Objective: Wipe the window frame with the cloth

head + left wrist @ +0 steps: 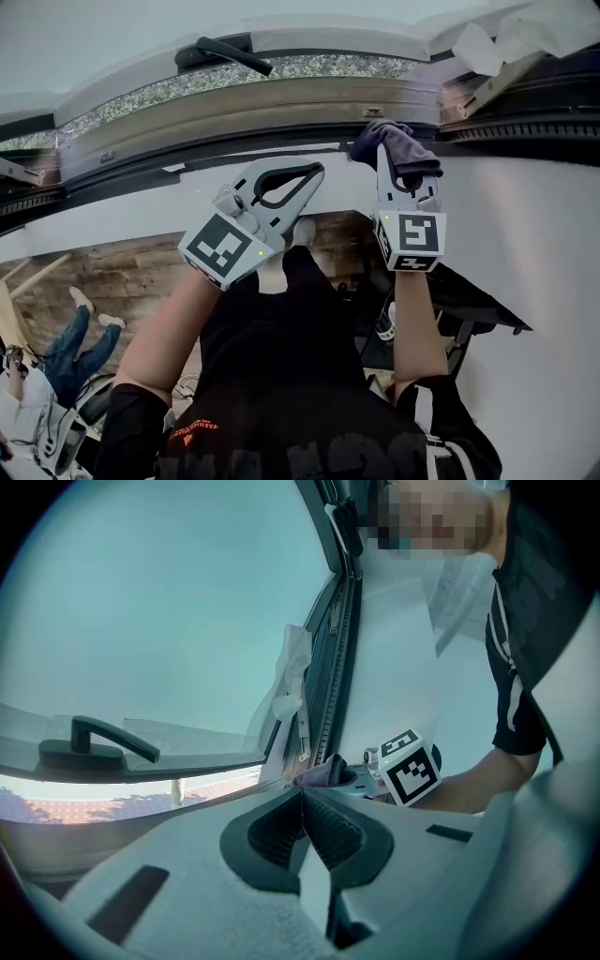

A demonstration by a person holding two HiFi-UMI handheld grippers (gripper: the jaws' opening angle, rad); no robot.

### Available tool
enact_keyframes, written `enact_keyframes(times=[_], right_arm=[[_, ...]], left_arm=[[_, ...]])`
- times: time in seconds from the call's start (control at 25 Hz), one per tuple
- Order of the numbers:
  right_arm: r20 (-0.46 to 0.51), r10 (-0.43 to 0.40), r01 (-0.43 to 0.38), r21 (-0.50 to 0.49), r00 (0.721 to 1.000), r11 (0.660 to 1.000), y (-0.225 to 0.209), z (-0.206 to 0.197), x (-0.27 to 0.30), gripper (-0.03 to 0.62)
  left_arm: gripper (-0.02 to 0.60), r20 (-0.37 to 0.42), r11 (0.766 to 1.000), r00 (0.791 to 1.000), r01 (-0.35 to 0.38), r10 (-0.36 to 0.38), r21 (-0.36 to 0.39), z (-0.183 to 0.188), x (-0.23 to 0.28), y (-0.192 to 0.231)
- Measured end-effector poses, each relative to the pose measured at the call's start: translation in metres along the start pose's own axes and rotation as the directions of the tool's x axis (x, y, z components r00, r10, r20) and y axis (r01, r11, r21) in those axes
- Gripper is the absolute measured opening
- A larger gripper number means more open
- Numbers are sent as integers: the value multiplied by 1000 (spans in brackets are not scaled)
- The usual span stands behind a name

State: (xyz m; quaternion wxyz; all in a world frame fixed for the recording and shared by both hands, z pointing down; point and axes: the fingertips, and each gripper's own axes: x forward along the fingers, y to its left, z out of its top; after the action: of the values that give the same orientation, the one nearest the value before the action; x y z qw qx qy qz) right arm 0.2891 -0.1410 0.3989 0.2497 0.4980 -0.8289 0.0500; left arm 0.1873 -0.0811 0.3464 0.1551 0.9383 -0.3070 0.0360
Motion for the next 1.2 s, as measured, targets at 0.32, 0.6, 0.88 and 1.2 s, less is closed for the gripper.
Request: enact_keyframes(times=[0.32,0.6,0.88,1.2], right_arm=[[2,35,-35,-16,999,999,36,11,8,33],[2,72,-72,-33,997,997,70,22,17,34],[10,136,-135,-56,991,989,119,35,28,33],[10,204,-202,-92,979,975,172,50,39,32]], left_arm=[[21,16,999,999,-32,31,9,-2,-34,13],[21,25,997,997,-77,77,-3,-4,-67,28],[21,37,992,992,-123,123,-8,-9,-107,44],[21,34,981,980,-195,195,-7,-13,-154,64]])
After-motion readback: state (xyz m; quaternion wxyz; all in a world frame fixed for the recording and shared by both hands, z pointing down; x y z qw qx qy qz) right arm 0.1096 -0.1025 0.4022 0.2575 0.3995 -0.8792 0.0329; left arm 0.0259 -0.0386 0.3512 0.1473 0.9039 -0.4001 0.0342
